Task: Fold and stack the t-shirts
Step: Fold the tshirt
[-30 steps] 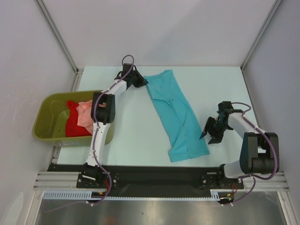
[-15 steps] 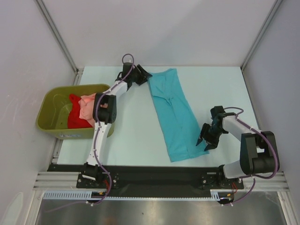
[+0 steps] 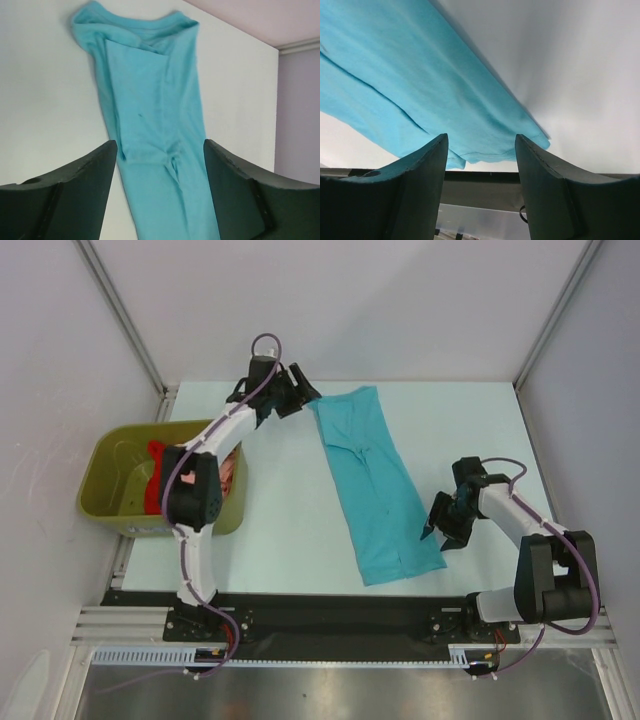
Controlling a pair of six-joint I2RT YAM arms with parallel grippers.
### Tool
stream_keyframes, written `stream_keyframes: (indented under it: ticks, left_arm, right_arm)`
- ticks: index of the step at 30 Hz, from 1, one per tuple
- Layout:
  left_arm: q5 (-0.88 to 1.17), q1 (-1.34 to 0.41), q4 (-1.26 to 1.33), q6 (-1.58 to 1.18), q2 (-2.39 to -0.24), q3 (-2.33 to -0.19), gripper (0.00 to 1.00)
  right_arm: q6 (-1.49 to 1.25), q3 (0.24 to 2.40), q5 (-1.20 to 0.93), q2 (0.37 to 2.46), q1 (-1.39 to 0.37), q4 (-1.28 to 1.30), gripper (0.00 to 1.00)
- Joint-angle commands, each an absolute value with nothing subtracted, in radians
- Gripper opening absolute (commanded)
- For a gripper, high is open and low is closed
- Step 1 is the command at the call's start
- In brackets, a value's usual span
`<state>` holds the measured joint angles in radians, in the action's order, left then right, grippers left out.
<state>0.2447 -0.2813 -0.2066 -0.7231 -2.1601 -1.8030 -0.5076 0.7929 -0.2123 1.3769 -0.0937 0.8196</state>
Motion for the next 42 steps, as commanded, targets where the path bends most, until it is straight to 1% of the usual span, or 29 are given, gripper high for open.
stream_keyframes:
  ticks: [1,4,5,6,7,8,9,10,11,12,13,15,16,17,18,21,22,26,29,37,42]
  left_arm:
    - [0.213,-0.349,-0.293,-0.638,-1.965,-1.753,0.75]
    - [0.178,-0.446,-0.392,-0.588,-1.843,-1.674,0.7]
    - [0.164,-0.478,-0.419,-0.577,-1.8,-1.595,0.68]
    - [0.141,-0.55,-0.426,-0.563,-1.761,-1.547,0.67]
    - [0.137,-0.589,-0.443,-0.558,-1.687,-1.458,0.65]
    - [0.126,-0.629,-0.459,-0.557,-1.655,-1.416,0.61]
    - [0.098,-0.709,-0.471,-0.563,-1.626,-1.375,0.59]
    - [0.092,-0.748,-0.483,-0.566,-1.571,-1.295,0.58]
    - [0.081,-0.785,-0.485,-0.574,-1.55,-1.255,0.54]
    - [0.078,-0.849,-0.485,-0.607,-1.53,-1.218,0.52]
    - [0.095,-0.876,-0.477,-0.63,-1.51,-1.15,0.5]
    - [0.1,-0.961,-0.479,-0.701,-1.5,-1.097,0.45]
    - [0.078,-0.994,-0.483,-0.719,-1.5,-1.082,0.45]
    - [0.072,-1.021,-0.482,-0.733,-1.505,-1.059,0.45]
    - [0.074,-1.057,-0.48,-0.774,-1.509,-1.046,0.44]
    - [0.113,-1.075,-0.428,-0.853,-1.525,-0.979,0.42]
    - [0.12,-1.078,-0.413,-0.868,-1.526,-0.963,0.42]
    - [0.178,-1.1,-0.287,-0.945,-1.537,-0.876,0.49]
    - [0.199,-1.12,-0.238,-0.983,-1.572,-0.859,0.5]
    - [0.184,-1.123,-0.19,-1.045,-1.647,-0.88,0.51]
    - [0.195,-1.12,-0.179,-1.115,-1.704,-0.891,0.57]
  right_arm:
    - [-0.535,0.821,-0.154,1.359,-0.092,0.859,0.62]
    - [-0.535,0.812,-0.112,1.361,-0.091,0.862,0.61]
    - [-0.531,0.81,-0.107,1.361,-0.089,0.862,0.61]
    - [-0.529,0.804,-0.098,1.361,-0.087,0.864,0.61]
    - [-0.528,0.799,-0.092,1.358,-0.086,0.865,0.61]
    - [-0.526,0.795,-0.087,1.35,-0.081,0.867,0.6]
    - [-0.526,0.79,-0.08,1.344,-0.077,0.868,0.59]
    - [-0.526,0.784,-0.075,1.338,-0.075,0.868,0.58]
    - [-0.526,0.781,-0.071,1.325,-0.069,0.868,0.57]
    - [-0.523,0.779,-0.071,1.324,-0.068,0.865,0.56]
    - [-0.522,0.779,-0.072,1.325,-0.067,0.867,0.54]
    - [-0.514,0.781,-0.08,1.347,-0.063,0.864,0.52]
    - [-0.508,0.781,-0.084,1.356,-0.063,0.862,0.5]
    - [-0.506,0.781,-0.09,1.362,-0.063,0.856,0.42]
    - [-0.505,0.778,-0.104,1.377,-0.063,0.853,0.39]
    - [-0.503,0.773,-0.112,1.382,-0.066,0.842,0.37]
    - [-0.5,0.775,-0.112,1.381,-0.066,0.844,0.37]
    - [-0.499,0.773,-0.117,1.381,-0.066,0.842,0.42]
    - [-0.502,0.773,-0.117,1.376,-0.066,0.842,0.43]
    - [-0.508,0.773,-0.115,1.353,-0.067,0.85,0.43]
    - [-0.508,0.772,-0.115,1.338,-0.069,0.853,0.43]
